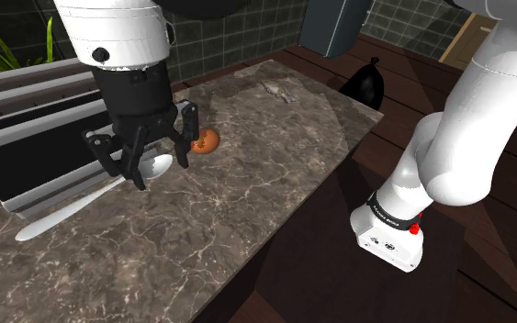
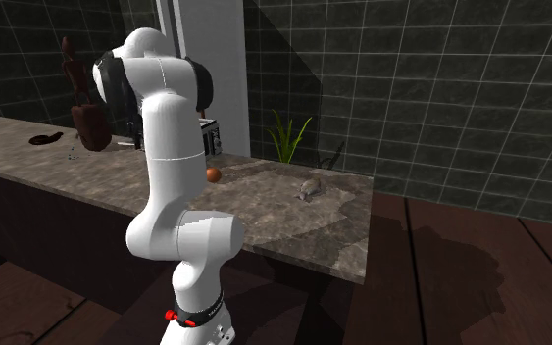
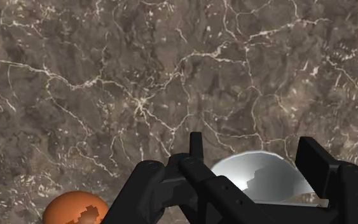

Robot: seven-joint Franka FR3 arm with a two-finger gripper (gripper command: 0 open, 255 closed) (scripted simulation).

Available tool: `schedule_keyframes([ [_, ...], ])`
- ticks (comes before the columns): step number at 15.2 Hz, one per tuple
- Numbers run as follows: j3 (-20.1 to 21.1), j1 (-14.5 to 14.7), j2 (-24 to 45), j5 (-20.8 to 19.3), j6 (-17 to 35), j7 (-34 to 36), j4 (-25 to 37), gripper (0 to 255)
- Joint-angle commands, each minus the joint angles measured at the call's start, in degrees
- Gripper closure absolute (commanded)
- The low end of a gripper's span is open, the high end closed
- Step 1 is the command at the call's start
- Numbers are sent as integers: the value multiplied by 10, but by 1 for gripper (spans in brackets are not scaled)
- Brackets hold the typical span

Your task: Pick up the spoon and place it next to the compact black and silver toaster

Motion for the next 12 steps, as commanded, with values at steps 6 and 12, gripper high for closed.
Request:
schedule_keyframes([
  [6,-1,1,7,-3,53,-3,-47,255],
  [12,-2,3,19,-9,96,-4,-80,255],
])
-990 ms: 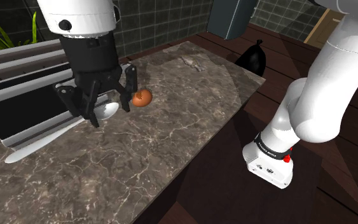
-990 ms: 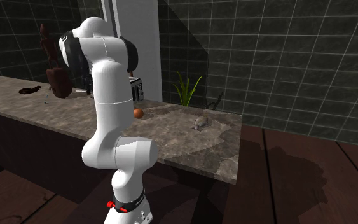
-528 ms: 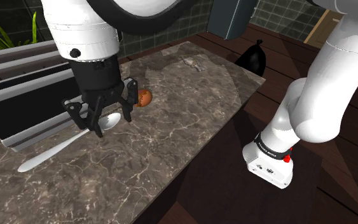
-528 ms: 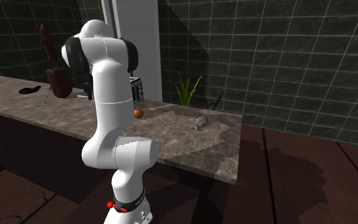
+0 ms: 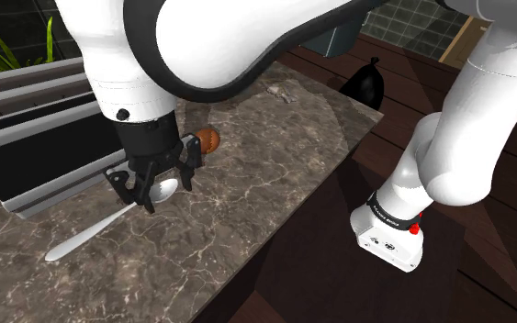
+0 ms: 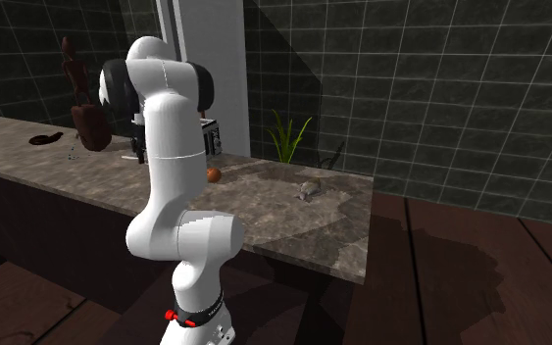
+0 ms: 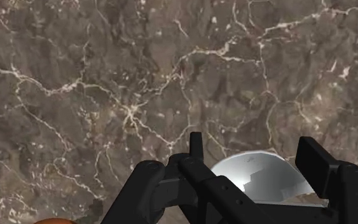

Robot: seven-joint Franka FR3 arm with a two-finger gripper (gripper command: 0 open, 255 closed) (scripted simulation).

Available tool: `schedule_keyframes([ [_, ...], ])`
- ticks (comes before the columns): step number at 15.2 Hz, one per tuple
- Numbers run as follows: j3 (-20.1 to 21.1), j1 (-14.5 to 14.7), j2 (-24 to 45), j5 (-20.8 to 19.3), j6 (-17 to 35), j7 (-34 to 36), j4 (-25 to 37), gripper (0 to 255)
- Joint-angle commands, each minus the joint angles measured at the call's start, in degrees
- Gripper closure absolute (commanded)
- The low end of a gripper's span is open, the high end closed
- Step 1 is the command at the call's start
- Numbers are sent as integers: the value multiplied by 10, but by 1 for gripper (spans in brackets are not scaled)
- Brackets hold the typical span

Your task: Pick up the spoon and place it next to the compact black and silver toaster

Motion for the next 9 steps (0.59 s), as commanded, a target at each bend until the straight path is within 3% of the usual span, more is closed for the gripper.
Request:
schedule_keyframes([
  [1,-1,1,5,-3,15,0,-10,255],
  [9,-4,5,29,-15,71,3,-46,255],
])
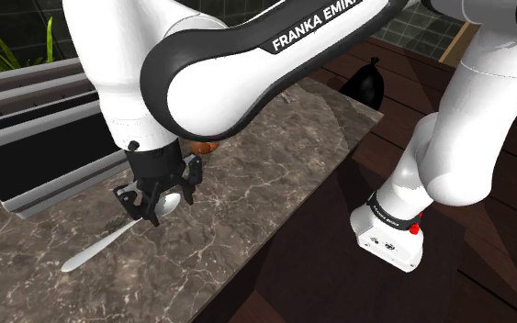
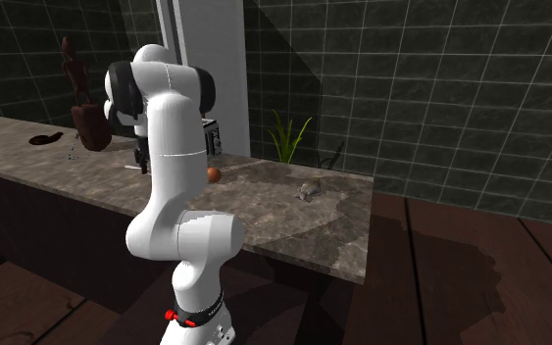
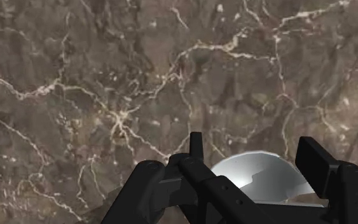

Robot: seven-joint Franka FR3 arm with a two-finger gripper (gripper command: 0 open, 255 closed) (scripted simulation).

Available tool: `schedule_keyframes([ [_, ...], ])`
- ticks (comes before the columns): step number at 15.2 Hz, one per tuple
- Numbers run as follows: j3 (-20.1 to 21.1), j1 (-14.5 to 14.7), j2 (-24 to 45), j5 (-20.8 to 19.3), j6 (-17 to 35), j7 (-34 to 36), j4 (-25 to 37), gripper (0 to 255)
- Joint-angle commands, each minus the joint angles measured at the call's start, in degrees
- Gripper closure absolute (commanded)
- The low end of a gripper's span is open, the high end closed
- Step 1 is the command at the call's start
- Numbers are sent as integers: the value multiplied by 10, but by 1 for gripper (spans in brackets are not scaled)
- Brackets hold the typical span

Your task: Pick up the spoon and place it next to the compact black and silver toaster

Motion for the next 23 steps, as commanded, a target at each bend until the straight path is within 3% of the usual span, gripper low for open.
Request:
schedule_keyframes([
  [1,-1,1,6,-3,16,1,-10,255],
  [8,-6,7,34,-18,64,6,-34,255],
  [16,-6,7,34,-18,64,6,-34,255],
  [17,-6,7,34,-18,64,6,-34,0],
  [23,-5,4,25,-14,47,3,-25,0],
])
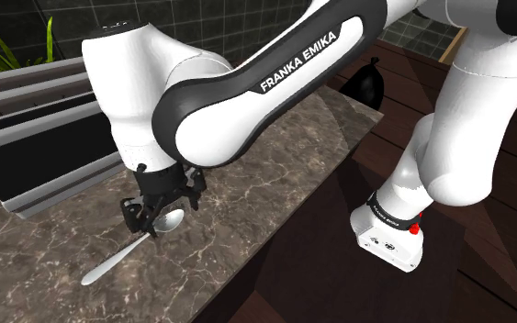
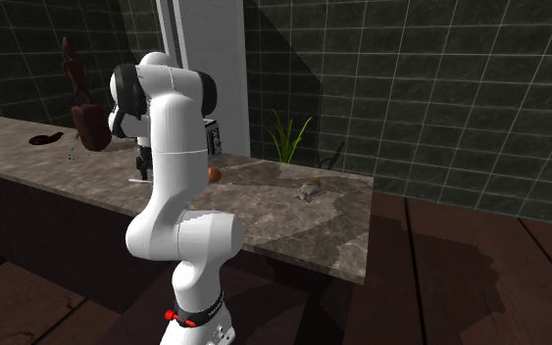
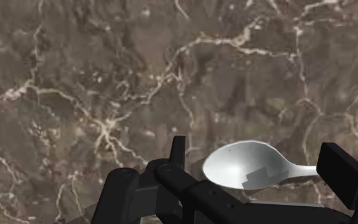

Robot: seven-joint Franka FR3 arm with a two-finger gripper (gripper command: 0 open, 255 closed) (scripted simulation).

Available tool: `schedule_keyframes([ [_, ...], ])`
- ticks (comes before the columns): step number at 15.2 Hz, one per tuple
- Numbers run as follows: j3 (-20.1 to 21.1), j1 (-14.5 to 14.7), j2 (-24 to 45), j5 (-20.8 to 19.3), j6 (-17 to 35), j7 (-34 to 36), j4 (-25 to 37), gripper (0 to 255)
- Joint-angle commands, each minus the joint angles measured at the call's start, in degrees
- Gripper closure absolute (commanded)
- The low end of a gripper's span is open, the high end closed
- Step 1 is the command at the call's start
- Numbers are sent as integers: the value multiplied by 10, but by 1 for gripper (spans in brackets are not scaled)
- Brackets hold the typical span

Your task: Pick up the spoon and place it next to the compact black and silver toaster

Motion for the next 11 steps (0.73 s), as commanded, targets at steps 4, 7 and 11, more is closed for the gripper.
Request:
schedule_keyframes([
  [4,3,-9,-26,14,-58,-10,34,0],
  [7,3,-9,-26,14,-58,-10,34,0],
  [11,3,-9,-26,14,-58,-10,34,0],
])
